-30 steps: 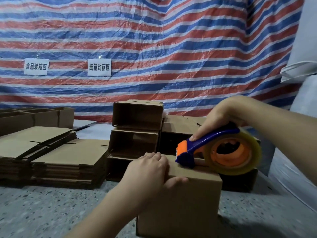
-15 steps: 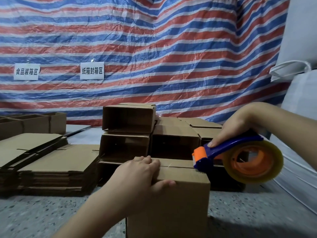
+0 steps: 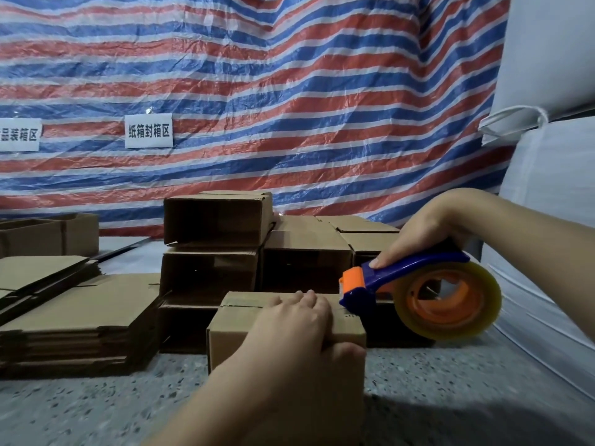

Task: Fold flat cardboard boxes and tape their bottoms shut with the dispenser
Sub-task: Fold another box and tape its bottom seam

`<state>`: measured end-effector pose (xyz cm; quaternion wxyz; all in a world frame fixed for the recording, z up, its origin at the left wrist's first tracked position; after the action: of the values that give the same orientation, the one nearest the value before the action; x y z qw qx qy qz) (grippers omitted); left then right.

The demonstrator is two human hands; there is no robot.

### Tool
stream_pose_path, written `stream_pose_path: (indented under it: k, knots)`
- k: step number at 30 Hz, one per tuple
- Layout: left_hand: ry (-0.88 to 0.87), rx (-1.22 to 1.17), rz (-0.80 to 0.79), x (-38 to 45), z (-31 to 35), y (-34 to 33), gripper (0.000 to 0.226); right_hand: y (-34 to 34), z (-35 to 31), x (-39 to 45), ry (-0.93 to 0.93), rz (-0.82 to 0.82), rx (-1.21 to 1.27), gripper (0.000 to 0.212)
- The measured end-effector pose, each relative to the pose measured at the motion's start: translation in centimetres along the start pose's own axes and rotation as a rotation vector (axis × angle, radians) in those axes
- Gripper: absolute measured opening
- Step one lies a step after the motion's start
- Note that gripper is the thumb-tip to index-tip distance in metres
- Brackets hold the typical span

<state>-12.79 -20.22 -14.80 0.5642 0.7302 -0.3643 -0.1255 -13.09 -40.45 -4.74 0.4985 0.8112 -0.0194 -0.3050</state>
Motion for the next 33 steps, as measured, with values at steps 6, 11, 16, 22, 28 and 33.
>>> stream_pose_path:
  k: [6,11,16,22,28,33]
  knots:
    - [-0.028,-0.021,0.071,-0.3,0.1,-0.3,0.086,1.5,4.8,1.5,-0.016,0.069,0.138,0.112]
    - [-0.039,-0.048,0.066,-0.5,0.3,0.7,0.068,2.3,6.0,1.0,0.159,0.173,0.148,0.079]
    - [-0.082,-0.095,0.069,-0.5,1.2,2.0,0.065,-2.1,2.9,1.0,-0.056,0.065,-0.251,0.067]
    - [-0.117,-0.142,0.145,-0.1,1.3,2.4,0.049,-7.1,3.2,3.0,-0.136,0.125,-0.658,0.046]
    - [-0.151,-0.125,0.206,0.1,1.8,1.6,0.071,-9.8,7.2,5.9,0.183,0.659,-0.336,0.061]
    - [-0.144,-0.133,0.274,0.2,1.5,1.4,0.067,-14.0,9.3,8.5,0.214,0.748,-0.222,0.058]
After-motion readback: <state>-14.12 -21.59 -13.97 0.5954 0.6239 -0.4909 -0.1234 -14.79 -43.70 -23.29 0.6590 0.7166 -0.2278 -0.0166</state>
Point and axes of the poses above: each hand's wrist, its own x-axis towards the middle knuckle, its own y-axis out of the back of the hand, z = x × y, the point moved 6 cm from there along x, towards the middle knuckle, and after that the axes turned 13 degrees about x, right-handed, at the moved point
